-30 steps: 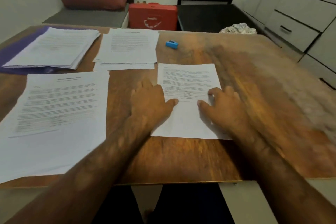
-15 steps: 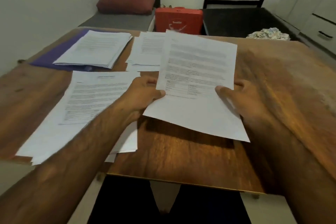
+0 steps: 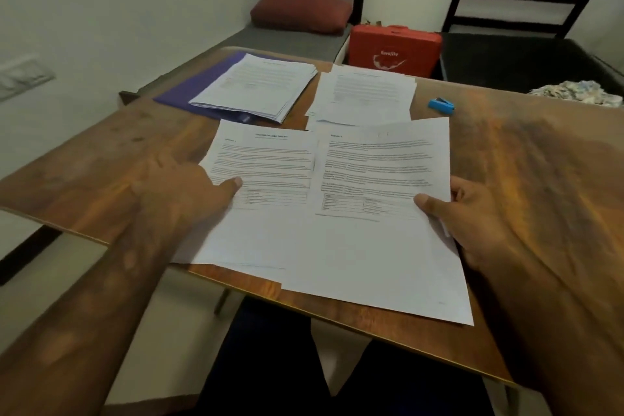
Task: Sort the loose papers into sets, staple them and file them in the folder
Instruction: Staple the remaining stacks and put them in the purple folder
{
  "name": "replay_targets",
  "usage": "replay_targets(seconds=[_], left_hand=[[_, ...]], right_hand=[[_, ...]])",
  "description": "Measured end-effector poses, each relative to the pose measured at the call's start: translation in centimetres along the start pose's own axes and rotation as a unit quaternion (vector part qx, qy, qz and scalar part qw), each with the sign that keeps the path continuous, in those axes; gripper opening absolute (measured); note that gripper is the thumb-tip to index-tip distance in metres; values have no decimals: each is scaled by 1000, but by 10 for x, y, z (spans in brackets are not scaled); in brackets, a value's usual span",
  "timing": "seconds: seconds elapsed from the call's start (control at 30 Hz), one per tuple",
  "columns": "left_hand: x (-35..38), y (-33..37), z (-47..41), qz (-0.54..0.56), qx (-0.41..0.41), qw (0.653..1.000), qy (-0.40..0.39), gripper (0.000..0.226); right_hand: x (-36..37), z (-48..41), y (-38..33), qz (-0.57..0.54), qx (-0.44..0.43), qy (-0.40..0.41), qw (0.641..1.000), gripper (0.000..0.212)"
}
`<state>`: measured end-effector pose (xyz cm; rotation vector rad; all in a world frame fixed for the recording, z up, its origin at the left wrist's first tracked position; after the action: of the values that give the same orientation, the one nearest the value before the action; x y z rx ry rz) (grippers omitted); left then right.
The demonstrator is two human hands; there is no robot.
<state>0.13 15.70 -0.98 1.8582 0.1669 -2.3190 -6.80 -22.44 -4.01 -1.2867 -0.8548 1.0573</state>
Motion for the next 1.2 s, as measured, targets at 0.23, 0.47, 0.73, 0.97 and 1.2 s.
replay_targets(seconds=[0.23, 0.47, 0.73, 0.97, 1.2], left_hand=[[10, -7, -20, 61, 13, 997, 51, 64], [17, -9, -25, 164, 15, 982, 92, 60], [4, -4, -20, 505, 33, 862, 25, 35], [-36, -46, -16, 720, 56, 691, 12, 34], [-37, -25, -1, 764, 48, 638, -83, 38]], right_hand=[[-2, 5, 8, 11, -32, 33, 999, 26], [-1, 13, 14, 20, -65, 56, 996, 23], [3, -2, 7, 37, -24, 38, 998, 19], [18, -25, 4, 36, -5, 45, 998, 24], [57, -37, -11, -38, 26, 20, 999, 24]])
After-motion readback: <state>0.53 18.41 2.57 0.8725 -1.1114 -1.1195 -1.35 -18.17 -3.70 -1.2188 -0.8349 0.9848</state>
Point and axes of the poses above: each hand's wrist, its own z-axis away from the middle knuckle, its own x-axis out of the palm, y = z × x, the point moved 6 cm from there along -z, towards the middle knuckle, and after that the axes turned 6 degrees about -z, right-handed, at the moved point
